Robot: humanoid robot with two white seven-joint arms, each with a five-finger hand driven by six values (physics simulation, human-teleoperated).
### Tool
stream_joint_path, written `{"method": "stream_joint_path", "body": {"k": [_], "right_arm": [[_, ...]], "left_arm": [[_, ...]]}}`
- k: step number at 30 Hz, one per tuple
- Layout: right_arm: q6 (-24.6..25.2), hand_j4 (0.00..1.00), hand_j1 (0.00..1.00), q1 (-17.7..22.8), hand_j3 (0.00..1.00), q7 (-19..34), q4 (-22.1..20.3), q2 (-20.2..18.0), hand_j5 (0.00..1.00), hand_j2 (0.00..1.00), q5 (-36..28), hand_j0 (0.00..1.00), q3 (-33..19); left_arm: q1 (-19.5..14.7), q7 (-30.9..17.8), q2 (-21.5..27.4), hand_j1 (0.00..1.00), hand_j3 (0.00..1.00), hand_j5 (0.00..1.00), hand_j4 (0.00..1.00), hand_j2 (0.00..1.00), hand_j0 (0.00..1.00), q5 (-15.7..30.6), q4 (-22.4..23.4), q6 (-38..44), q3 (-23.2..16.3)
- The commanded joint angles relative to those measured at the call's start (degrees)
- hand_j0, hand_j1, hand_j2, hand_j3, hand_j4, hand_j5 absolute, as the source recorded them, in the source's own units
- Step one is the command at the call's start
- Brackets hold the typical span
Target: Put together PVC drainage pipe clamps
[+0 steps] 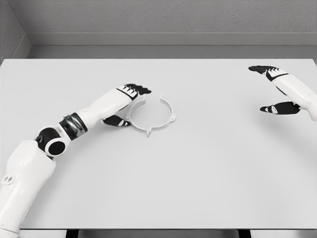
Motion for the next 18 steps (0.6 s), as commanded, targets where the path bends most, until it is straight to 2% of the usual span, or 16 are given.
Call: {"method": "stream_joint_path", "body": {"k": [1,18], "right_arm": [[0.10,1.00,1.00,0.00,1.00,-0.03,-0.03,-0.04,1.00,1.00,-0.46,1.00,-0.02],[0.10,1.00,1.00,0.00,1.00,-0.03,-0.03,-0.04,1.00,1.00,-0.46,1.00,-0.02]], "left_arm": [[0.00,0.02,-0.12,1.00,1.00,1.00,1.00,1.00,1.00,0.37,-0.03,0.05,0.04],[-0.44,0.11,-1.17,1.00,1.00,1.00,1.00,1.00,1.00,-0.34,0.06,0.05,-0.67]]}}
